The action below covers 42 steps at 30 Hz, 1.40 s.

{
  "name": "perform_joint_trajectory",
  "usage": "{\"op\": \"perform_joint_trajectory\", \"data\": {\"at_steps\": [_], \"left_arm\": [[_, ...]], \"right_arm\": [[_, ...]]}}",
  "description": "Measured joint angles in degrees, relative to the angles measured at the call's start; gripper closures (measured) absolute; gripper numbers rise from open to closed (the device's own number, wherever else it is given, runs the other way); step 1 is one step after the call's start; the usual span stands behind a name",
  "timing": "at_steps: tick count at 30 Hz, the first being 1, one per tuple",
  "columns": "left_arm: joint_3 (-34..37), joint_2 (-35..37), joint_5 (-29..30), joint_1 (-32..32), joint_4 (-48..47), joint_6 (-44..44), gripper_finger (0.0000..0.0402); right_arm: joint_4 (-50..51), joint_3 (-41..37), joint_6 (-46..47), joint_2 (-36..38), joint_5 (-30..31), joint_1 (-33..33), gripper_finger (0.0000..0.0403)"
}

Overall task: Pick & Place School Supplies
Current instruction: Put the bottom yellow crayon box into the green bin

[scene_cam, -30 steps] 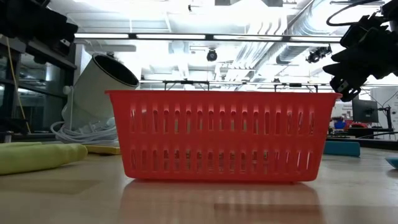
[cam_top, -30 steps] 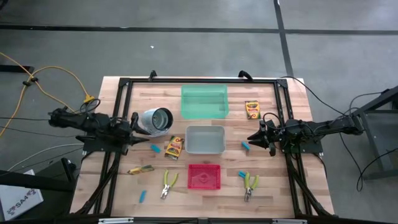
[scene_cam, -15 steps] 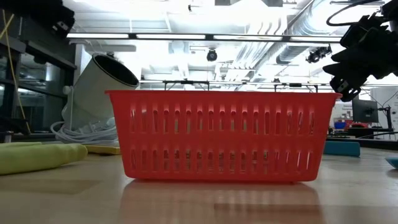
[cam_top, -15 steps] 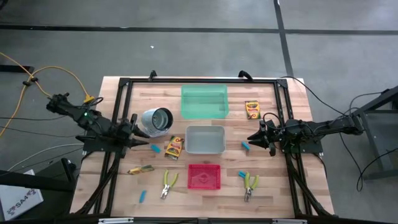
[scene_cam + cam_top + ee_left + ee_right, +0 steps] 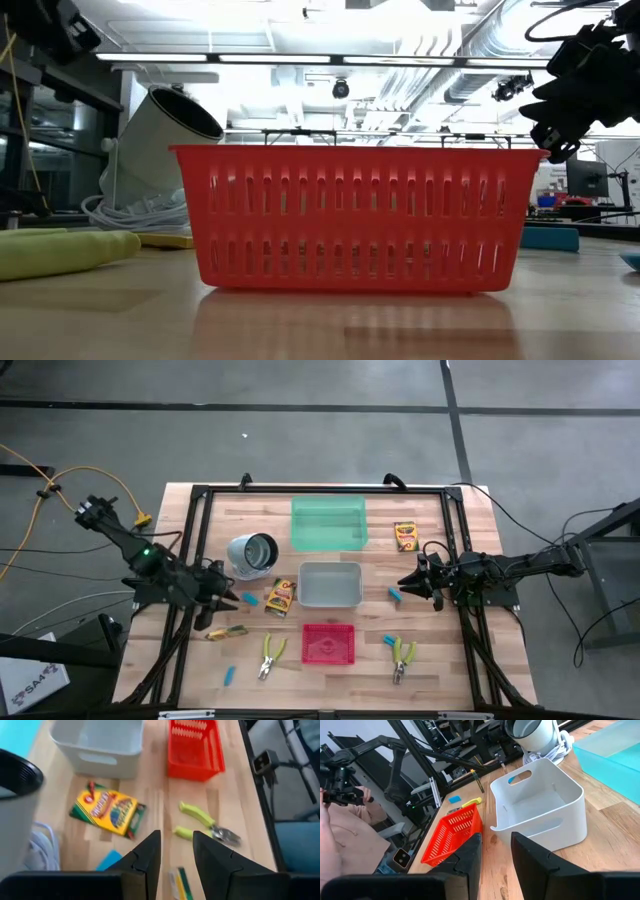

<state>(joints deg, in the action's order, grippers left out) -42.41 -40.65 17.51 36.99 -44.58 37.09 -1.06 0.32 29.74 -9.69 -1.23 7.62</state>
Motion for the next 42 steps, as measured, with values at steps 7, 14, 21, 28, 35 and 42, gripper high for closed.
{"op": "perform_joint_trajectory", "data": {"at_steps": [7, 14, 21, 28, 35, 42], "left_arm": [[-1.75, -3.35, -4.18, 2.54, -6.66, 7.47, 0.0291], [-1.75, -5.14, -8.38, 6.24, -8.24, 12.88, 0.0291], [-1.75, -6.38, -11.58, 9.36, -11.7, 21.49, 0.0291], [-1.75, -7.96, -10.03, 12.46, -12.71, 24.1, 0.0291], [-1.73, -12.08, -8.1, 13.9, -13.41, 26.86, 0.0284], [-1.71, -16.61, -8.09, 15.36, -11.47, 29.62, 0.0239]], "right_arm": [[0.0, -0.01, -0.01, -0.02, 0.0, -0.01, 0.0306], [-0.02, -0.02, 0.0, -0.02, 0.0, 0.0, 0.0306], [-0.01, -0.01, -0.01, -0.01, 0.0, -0.02, 0.0306], [0.0, -0.01, -0.02, 0.0, 0.0, -0.02, 0.0306], [-0.01, -0.01, 0.0, 0.0, 0.0, -0.01, 0.0306], [-0.02, -0.02, 0.0, -0.02, 0.0, -0.02, 0.0306]]}}
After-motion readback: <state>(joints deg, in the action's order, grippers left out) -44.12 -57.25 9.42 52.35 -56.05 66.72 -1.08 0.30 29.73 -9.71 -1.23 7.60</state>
